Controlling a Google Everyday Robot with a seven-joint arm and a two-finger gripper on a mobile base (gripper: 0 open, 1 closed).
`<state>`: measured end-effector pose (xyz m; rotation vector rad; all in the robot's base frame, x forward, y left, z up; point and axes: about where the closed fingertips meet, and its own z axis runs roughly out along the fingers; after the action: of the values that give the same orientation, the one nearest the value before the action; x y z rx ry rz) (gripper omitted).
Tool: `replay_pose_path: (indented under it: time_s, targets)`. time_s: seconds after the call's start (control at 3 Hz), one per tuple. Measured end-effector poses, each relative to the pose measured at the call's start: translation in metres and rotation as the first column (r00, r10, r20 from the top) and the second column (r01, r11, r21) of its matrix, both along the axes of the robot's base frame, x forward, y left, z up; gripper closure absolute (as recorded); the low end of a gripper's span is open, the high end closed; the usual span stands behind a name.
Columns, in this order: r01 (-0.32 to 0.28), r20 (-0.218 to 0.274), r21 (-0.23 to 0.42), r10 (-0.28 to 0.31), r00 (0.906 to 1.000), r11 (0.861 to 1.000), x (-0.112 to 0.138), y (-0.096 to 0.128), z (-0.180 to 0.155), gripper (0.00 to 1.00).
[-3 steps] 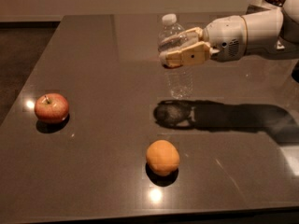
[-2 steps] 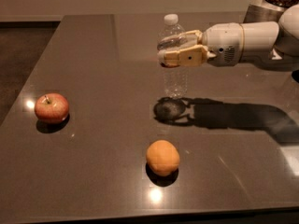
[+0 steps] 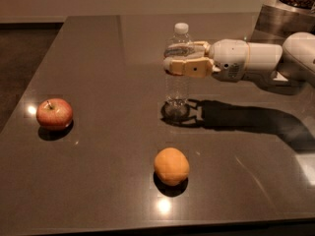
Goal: Place water bottle upright
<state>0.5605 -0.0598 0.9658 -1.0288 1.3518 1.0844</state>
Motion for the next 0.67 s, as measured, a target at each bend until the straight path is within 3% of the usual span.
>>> replay_pose_path:
  time_s: [0.33,0.67]
  targets:
    - [0.014,0.031,0.049,-0.015,0.9994,0.999,0.0006,0.0019,-0.0102,0.99]
    - [0.023,0.059,0.052,-0.026,0.9979,0.998,0.0008,0.0034,-0.0144,0.77]
